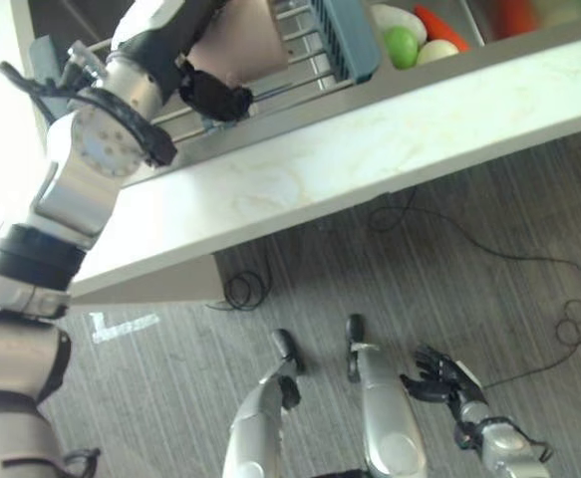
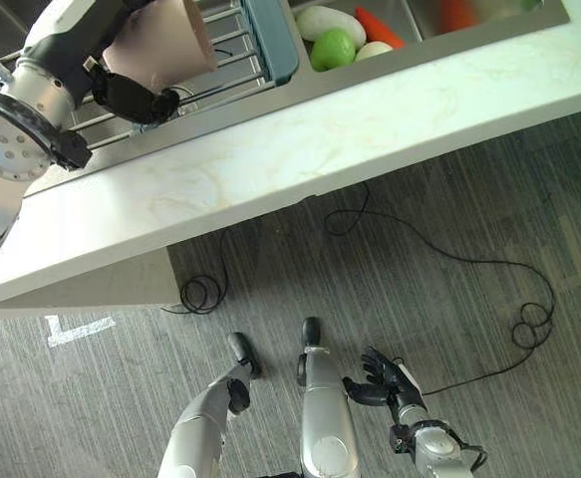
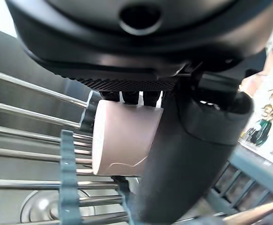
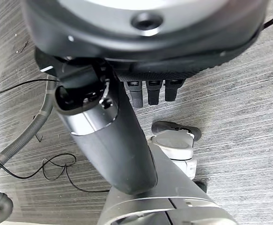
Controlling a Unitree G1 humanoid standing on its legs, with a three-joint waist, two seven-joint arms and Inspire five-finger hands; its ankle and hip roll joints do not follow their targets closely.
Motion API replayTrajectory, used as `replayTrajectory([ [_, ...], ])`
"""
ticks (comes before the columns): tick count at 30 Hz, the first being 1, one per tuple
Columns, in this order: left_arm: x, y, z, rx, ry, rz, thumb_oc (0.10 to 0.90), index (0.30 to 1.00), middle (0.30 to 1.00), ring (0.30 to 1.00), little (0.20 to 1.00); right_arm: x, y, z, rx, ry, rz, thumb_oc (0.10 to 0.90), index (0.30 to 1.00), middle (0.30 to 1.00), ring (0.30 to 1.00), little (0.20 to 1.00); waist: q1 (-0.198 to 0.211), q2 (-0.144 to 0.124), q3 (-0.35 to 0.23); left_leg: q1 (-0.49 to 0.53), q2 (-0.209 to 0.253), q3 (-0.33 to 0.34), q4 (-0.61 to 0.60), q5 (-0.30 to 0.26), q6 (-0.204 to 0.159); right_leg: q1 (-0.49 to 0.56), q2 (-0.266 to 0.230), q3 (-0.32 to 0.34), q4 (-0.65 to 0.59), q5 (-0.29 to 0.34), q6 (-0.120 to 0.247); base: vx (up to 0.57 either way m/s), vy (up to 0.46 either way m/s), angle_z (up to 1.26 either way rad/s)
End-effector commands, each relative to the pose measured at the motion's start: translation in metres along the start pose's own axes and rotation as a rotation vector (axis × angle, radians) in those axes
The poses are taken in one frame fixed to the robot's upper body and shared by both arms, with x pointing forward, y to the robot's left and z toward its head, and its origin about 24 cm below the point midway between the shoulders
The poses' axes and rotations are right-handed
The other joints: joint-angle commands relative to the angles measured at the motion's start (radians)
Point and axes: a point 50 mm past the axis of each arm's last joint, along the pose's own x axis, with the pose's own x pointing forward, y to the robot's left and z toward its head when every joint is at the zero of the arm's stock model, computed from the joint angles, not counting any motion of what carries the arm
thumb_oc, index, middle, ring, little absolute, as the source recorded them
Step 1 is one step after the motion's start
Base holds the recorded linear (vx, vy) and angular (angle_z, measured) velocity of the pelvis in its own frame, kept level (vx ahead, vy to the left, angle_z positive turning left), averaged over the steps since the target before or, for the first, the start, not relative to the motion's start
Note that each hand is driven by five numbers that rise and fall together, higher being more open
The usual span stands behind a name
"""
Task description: Place the dishes in the dishwasher.
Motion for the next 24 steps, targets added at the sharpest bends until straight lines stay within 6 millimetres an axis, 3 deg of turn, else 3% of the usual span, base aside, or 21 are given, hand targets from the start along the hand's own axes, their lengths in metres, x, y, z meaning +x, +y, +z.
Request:
replayTrajectory([
  [1,-0.025,-0.033,-0.053,0.098,0.243,-0.178,0.8,0.9,0.9,0.9,0.9,-0.004,0.006,0.01,0.039,-0.093,0.025,0.8,0.9,0.9,0.9,0.9,-0.003,-0.011,-0.017,-0.003,0.127,-0.06,0.095,-0.105,-0.113,0.001,-0.065,0.065,-0.137,0.05,0.191,0.0,0.0,0.0],
  [11,-0.025,-0.043,-0.061,0.17,0.289,-0.294,0.8,0.9,0.9,0.9,0.9,-0.004,0.006,0.013,0.047,-0.105,0.034,0.8,0.9,0.9,0.9,0.9,-0.011,-0.018,-0.017,-0.015,0.131,-0.055,0.095,-0.102,-0.112,-0.015,-0.06,0.065,-0.137,0.054,0.192,0.0,0.0,0.0],
  [12,-0.024,-0.044,-0.061,0.17,0.288,-0.297,0.755,0.832,0.832,0.832,0.832,-0.004,0.006,0.014,0.046,-0.105,0.035,0.8,0.9,0.9,0.9,0.9,-0.012,-0.019,-0.017,-0.015,0.132,-0.054,0.095,-0.102,-0.111,-0.016,-0.06,0.065,-0.137,0.053,0.192,0.0,0.0,0.0],
  [13,-0.023,-0.045,-0.059,0.174,0.276,-0.293,0.4,0.3,0.3,0.3,0.3,-0.004,0.006,0.014,0.046,-0.105,0.036,0.8,0.9,0.9,0.9,0.9,-0.013,-0.02,-0.017,-0.014,0.133,-0.053,0.095,-0.103,-0.112,-0.015,-0.06,0.065,-0.137,0.052,0.192,0.0,0.0,0.0],
  [24,-0.029,-0.042,-0.055,0.065,0.221,-0.217,0.4,0.3,0.3,0.3,0.3,-0.008,0.007,0.001,0.024,-0.066,0.033,0.8,0.9,0.9,0.9,0.9,-0.003,-0.016,-0.018,0.112,0.125,-0.054,0.095,-0.127,-0.11,0.116,-0.055,0.041,-0.137,0.018,0.179,0.0,0.001,-0.01],
])
